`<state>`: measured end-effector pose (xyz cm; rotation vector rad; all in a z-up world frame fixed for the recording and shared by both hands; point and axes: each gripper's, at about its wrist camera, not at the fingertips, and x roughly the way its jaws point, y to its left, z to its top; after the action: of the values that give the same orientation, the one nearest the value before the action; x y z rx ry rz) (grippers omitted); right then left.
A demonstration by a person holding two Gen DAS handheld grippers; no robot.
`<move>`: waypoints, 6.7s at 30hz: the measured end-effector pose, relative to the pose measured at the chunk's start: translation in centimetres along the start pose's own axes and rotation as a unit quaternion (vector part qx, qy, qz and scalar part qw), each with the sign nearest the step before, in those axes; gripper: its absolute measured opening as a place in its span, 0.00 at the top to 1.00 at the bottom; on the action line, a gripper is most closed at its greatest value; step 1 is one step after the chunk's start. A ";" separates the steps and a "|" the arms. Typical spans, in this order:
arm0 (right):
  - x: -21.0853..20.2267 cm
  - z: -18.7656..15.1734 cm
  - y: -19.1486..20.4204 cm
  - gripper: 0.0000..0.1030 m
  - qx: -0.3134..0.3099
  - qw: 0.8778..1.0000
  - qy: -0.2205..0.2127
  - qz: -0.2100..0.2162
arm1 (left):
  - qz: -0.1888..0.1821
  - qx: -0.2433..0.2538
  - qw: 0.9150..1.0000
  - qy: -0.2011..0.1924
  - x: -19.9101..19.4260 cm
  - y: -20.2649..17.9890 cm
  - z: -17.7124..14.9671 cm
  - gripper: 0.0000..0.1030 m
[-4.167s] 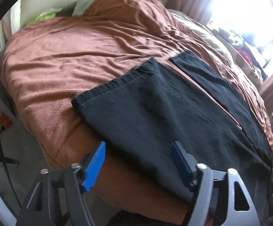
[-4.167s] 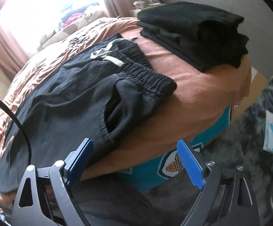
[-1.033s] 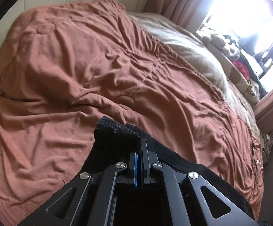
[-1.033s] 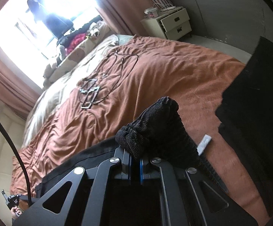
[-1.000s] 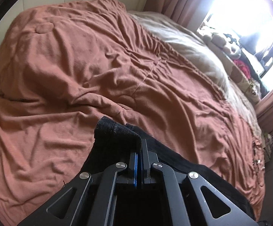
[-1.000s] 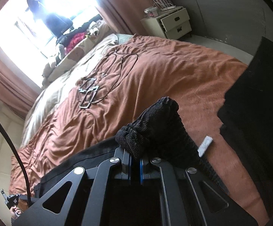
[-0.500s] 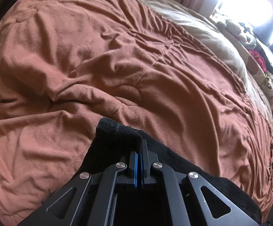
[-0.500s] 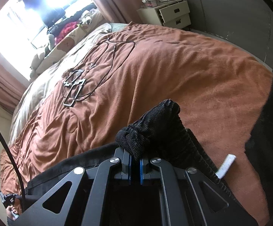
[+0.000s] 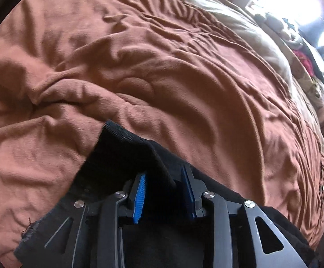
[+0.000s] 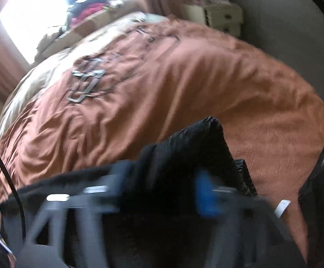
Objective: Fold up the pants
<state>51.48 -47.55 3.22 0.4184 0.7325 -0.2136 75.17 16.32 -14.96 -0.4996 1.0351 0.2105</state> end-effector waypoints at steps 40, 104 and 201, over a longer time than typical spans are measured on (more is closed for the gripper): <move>15.9 -7.3 34.7 0.40 -0.480 0.860 0.131 0.113 | -0.029 -0.003 0.999 0.017 0.9 0.6 0.9 0.97; -9.8 -9.2 12.7 0.40 -0.211 0.974 0.021 0.076 | -0.066 0.010 0.998 0.001 -14.5 10.8 -8.2 0.36; -21.6 -20.3 -13.8 0.92 0.153 0.975 -0.029 0.158 | -0.138 -0.208 0.968 -0.012 -20.6 29.6 -25.4 0.88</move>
<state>19.06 -50.00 0.47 0.8118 0.5668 -0.0369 33.57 30.90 -16.47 -1.0121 0.8863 0.1842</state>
